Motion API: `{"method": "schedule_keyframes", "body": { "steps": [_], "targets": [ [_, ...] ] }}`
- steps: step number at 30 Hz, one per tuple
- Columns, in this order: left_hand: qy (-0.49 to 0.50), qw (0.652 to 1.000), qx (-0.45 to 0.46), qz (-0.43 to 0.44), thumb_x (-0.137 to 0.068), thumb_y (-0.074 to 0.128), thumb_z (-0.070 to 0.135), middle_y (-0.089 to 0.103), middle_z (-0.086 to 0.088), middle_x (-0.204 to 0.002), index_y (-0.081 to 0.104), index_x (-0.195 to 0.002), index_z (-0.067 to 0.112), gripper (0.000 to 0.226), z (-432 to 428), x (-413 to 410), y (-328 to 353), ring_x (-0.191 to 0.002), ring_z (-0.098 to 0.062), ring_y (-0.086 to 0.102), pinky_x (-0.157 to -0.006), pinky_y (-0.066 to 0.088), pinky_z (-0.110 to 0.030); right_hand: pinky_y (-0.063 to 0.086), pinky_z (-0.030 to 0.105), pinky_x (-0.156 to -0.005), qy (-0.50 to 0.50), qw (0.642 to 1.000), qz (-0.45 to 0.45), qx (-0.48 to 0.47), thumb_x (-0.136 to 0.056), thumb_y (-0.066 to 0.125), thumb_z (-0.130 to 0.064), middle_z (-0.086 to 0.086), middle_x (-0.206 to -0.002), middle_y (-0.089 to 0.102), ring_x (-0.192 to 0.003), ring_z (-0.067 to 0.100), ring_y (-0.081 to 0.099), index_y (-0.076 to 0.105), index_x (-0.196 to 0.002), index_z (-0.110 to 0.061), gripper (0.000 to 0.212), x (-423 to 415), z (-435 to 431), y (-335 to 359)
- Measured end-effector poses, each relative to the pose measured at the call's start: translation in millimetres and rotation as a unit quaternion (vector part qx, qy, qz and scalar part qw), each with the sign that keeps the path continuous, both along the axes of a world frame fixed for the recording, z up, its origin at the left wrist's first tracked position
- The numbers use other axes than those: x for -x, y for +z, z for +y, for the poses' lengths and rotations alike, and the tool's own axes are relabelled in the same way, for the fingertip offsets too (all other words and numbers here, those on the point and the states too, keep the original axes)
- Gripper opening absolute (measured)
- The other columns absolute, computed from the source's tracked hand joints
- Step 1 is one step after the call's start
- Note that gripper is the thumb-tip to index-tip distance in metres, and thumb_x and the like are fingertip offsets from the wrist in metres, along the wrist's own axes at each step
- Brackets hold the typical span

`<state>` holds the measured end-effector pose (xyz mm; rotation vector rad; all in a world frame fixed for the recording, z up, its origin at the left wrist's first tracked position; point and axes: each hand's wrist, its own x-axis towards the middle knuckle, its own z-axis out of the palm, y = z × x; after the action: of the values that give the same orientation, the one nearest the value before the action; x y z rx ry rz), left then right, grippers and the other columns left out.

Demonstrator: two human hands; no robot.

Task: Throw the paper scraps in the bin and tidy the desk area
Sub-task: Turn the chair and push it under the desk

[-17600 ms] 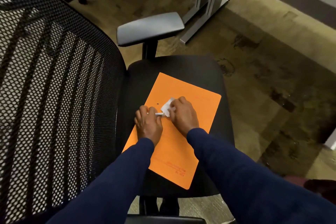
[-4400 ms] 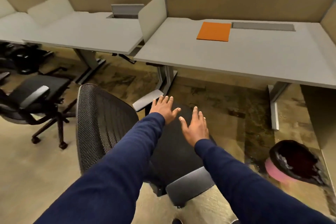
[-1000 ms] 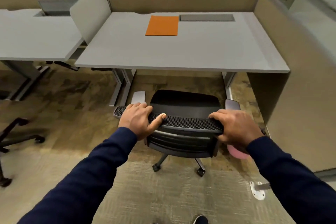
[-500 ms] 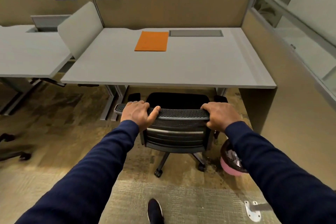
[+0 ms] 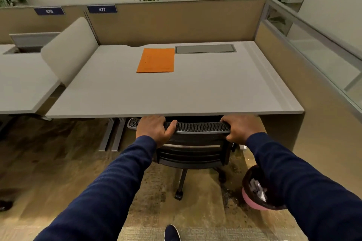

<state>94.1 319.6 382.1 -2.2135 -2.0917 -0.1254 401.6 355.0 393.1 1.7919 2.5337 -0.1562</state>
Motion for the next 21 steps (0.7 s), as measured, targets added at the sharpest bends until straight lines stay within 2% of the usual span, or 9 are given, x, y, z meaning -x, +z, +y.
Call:
{"method": "schedule_keyframes", "body": {
  "steps": [4,7,16,21],
  "targets": [
    [-0.004,1.000,0.003,0.003,-0.091,0.017,0.069,0.064,-0.003,-0.081,0.067,-0.085,0.016,0.073,36.5,9.9,-2.8,-0.076,-0.022,0.055,-0.077,0.041,-0.038,0.046,0.030,-0.075,-0.006,1.000,-0.003,0.012,-0.068,0.068,-0.039,-0.009,-0.106,0.067,-0.096,0.021,0.063,0.063,-0.111,-0.036,0.043,9.5,34.8,-1.0],
    [-0.010,1.000,0.000,0.000,-0.090,0.015,0.070,0.062,-0.002,-0.077,0.065,-0.081,0.016,0.075,57.2,16.8,-6.6,-0.070,-0.020,0.048,-0.074,0.039,-0.037,0.050,0.032,-0.078,-0.006,1.000,-0.014,0.019,-0.069,0.070,-0.041,-0.009,-0.104,0.067,-0.095,0.020,0.062,0.062,-0.111,-0.036,0.043,14.8,54.2,-0.1],
    [-0.002,1.000,0.000,-0.007,-0.089,0.012,0.071,0.056,-0.001,-0.071,0.062,-0.077,0.017,0.075,88.1,18.3,-12.1,-0.068,-0.020,0.050,-0.072,0.040,-0.037,0.050,0.031,-0.079,-0.003,1.000,-0.020,0.021,-0.072,0.069,-0.040,-0.012,-0.104,0.067,-0.096,0.017,0.062,0.062,-0.111,-0.037,0.040,17.8,89.5,4.0],
    [0.008,1.000,0.000,-0.007,-0.089,0.013,0.070,0.053,0.001,-0.069,0.062,-0.075,0.017,0.073,91.5,6.4,-12.2,-0.066,-0.019,0.049,-0.071,0.039,-0.036,0.042,0.027,-0.075,0.021,0.999,-0.022,0.035,-0.071,0.069,-0.045,-0.012,-0.104,0.065,-0.096,0.016,0.061,0.060,-0.112,-0.038,0.042,7.5,98.7,5.2]
  ]
}}
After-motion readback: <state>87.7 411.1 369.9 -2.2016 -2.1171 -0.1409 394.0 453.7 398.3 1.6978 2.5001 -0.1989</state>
